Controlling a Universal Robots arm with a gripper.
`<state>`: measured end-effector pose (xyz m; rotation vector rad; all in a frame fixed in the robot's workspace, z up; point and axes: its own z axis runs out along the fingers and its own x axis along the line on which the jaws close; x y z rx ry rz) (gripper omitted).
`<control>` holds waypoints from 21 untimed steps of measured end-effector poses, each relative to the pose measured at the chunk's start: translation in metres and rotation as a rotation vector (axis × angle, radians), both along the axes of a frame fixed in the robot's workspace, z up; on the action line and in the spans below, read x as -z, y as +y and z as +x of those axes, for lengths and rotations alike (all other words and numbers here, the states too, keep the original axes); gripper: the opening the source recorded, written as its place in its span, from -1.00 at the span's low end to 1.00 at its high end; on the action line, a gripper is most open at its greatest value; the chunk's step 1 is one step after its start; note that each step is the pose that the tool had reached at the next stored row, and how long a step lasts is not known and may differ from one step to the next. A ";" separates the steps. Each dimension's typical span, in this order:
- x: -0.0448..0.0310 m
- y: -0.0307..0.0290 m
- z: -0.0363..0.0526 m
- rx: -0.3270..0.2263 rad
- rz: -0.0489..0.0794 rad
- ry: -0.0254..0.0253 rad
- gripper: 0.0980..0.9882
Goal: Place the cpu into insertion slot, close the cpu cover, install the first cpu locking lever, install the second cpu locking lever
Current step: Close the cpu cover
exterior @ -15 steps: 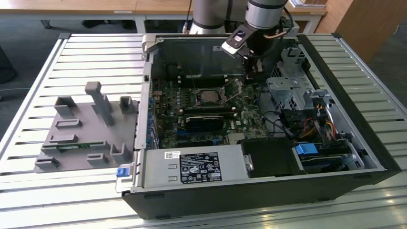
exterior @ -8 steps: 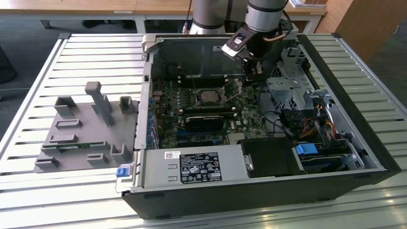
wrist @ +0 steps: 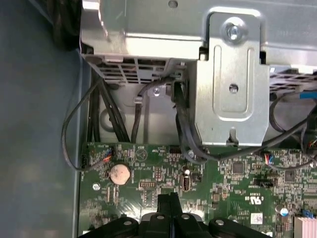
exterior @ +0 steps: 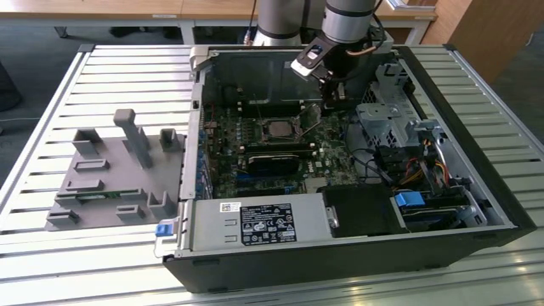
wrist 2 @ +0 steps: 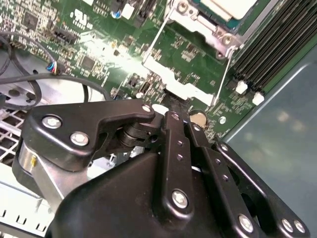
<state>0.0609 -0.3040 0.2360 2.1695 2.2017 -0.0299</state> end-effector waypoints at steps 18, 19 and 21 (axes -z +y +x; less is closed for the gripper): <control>0.0000 0.0000 -0.0194 0.000 0.000 0.0000 -0.95; 0.0000 0.0000 -0.0209 0.000 0.000 0.0000 -0.95; 0.0000 0.0000 -0.0239 0.000 0.000 0.0000 -0.95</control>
